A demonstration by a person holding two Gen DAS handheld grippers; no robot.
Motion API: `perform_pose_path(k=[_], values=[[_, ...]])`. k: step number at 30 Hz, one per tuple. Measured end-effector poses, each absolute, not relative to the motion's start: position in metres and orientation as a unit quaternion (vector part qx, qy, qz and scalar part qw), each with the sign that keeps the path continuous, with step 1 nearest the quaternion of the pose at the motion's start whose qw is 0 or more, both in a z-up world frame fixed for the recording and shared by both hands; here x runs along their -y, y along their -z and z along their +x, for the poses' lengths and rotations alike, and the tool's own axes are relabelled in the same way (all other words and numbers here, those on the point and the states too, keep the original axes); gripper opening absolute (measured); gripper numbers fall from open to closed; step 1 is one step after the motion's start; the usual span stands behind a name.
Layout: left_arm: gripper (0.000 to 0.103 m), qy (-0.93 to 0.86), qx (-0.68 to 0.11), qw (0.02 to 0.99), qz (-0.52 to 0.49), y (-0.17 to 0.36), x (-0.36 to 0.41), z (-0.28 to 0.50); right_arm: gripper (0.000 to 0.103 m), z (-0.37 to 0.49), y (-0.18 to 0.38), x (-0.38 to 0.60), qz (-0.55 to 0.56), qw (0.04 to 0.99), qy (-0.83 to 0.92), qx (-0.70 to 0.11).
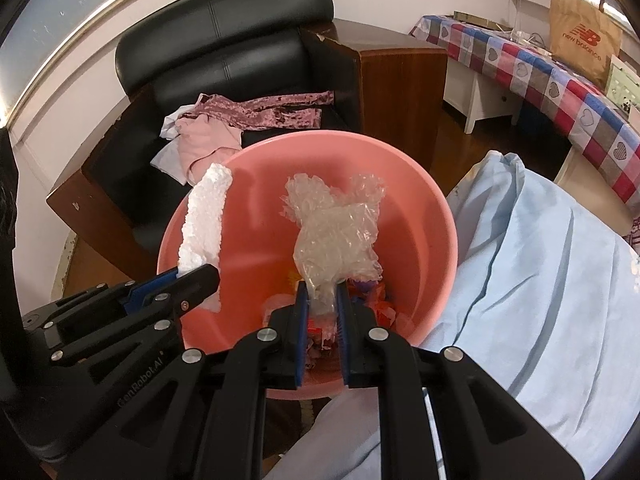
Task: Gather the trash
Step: 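Open the left tool into the bucket while the right tool releases the bubble wrap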
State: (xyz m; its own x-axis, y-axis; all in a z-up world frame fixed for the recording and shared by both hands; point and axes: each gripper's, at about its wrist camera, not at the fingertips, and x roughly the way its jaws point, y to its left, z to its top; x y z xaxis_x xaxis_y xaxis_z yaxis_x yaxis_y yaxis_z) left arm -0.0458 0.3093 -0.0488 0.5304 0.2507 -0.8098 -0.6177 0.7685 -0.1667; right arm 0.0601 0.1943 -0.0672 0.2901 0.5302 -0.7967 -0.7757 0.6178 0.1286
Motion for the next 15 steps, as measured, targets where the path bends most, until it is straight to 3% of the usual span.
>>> perform_pose_path(k=[15], values=[[0.015,-0.257,-0.421,0.841,-0.223,0.06,-0.315,-0.038,0.014,0.066,0.076,-0.201,-0.143,0.788,-0.409,-0.438]])
